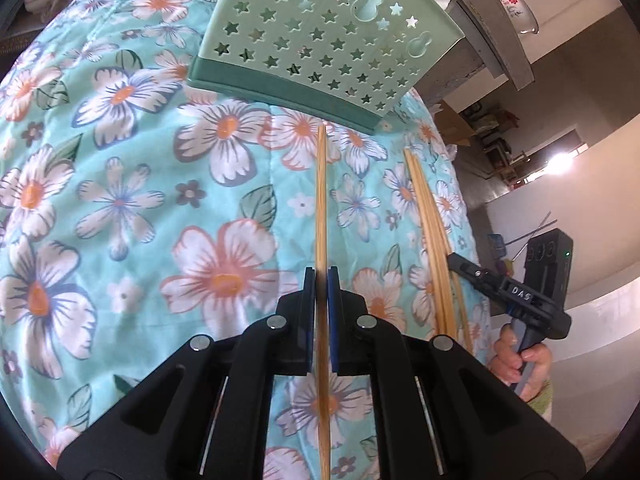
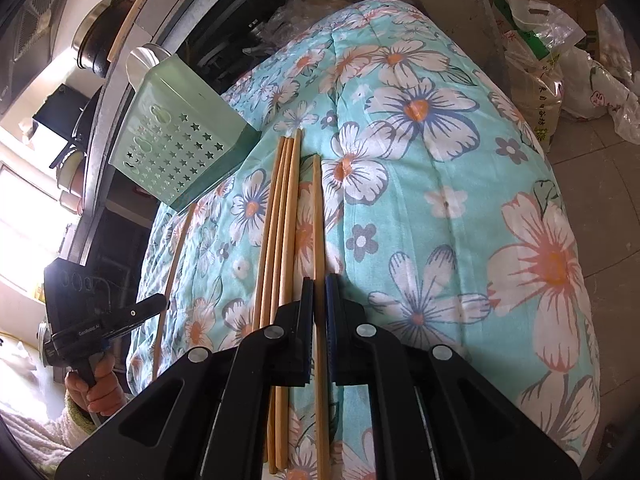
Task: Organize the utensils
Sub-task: 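Grasp a single chopstick with the left tool while the right tool holds another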
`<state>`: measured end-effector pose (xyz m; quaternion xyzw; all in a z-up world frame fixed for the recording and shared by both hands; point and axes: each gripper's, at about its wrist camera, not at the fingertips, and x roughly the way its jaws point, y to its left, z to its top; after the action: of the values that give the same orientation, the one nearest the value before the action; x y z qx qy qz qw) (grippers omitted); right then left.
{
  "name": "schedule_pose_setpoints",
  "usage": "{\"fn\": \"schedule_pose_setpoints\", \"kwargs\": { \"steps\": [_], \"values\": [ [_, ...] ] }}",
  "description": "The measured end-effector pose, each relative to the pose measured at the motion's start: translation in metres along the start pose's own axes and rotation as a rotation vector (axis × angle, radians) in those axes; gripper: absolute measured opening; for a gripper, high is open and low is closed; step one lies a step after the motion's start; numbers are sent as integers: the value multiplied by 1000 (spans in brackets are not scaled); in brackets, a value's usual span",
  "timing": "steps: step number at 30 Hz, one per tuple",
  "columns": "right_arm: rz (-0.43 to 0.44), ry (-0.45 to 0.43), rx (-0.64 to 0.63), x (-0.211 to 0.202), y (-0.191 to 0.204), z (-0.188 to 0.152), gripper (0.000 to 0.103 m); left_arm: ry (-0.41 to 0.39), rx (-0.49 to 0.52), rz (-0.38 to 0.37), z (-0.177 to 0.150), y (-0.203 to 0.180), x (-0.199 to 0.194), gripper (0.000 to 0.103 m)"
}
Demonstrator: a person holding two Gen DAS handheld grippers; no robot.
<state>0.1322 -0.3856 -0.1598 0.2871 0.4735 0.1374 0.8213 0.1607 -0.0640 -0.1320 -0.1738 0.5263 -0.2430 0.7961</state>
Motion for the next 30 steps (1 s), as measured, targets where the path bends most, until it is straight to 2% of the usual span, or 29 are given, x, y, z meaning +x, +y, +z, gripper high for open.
{"fn": "schedule_pose_setpoints", "kwargs": {
  "steps": [3, 5, 8, 11, 18, 25, 30],
  "values": [
    [-27, 3, -10, 1, 5, 0, 6, -17, 40, 49, -2, 2, -5, 8],
    [-43, 6, -14, 1, 7, 1, 6, -22, 67, 62, -2, 0, -6, 18],
    [-58, 15, -18, 1, 9, 2, 7, -27, 100, 80, 3, -6, -5, 22],
    [-71, 24, -26, 0, 10, 3, 7, -26, 144, 111, 12, -11, -1, 22],
    [-98, 66, -54, 1, 16, 9, 8, 38, 249, 189, 41, -23, 14, 22],
    [-145, 87, -118, 8, 24, 20, 8, 78, 272, 191, 53, -23, 34, 23],
    [-199, 81, -190, 15, 35, 30, 8, 78, 304, 209, 58, -28, 43, 23]
  ]
}}
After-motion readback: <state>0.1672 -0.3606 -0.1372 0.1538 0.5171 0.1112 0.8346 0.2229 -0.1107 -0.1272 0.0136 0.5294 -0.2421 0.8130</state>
